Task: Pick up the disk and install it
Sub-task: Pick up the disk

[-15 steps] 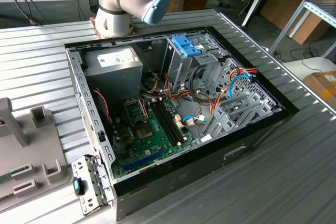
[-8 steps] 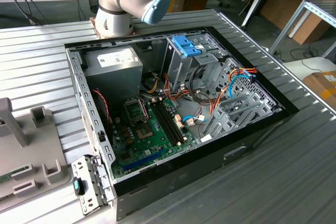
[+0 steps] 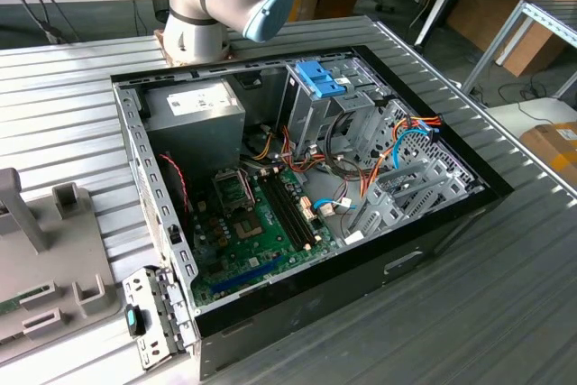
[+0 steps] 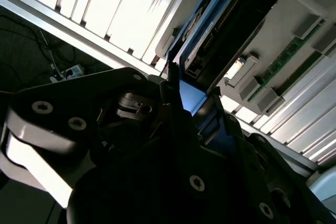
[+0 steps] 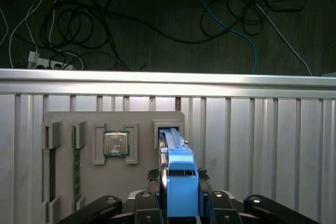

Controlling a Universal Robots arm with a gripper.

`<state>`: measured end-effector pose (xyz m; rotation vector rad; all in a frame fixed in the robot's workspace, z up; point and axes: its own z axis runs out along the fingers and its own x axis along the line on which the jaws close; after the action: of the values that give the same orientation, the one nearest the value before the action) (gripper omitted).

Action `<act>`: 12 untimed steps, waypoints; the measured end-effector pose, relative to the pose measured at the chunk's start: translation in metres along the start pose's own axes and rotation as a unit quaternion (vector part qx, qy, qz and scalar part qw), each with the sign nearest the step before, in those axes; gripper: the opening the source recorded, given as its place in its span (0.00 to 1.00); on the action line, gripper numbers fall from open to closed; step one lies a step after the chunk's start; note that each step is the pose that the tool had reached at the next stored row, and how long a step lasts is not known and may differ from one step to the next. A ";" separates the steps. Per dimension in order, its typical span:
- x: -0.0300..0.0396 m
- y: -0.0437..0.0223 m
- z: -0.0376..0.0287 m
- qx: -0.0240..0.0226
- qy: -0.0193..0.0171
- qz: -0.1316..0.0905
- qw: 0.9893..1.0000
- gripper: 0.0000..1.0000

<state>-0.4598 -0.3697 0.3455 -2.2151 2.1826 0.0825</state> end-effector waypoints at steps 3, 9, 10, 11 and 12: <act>-0.0013 0.0003 -0.0223 0.000 0.000 0.000 1.000 0.36; -0.0017 0.0004 -0.0293 0.000 0.000 0.000 1.000 0.36; -0.0018 0.0005 -0.0309 0.000 0.000 0.000 1.000 0.36; -0.0019 0.0005 -0.0326 0.000 0.000 0.000 1.000 0.36; -0.0021 0.0005 -0.0355 0.000 0.000 0.000 1.000 0.36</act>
<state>-0.4598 -0.3697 0.3811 -2.2151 2.1827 0.0825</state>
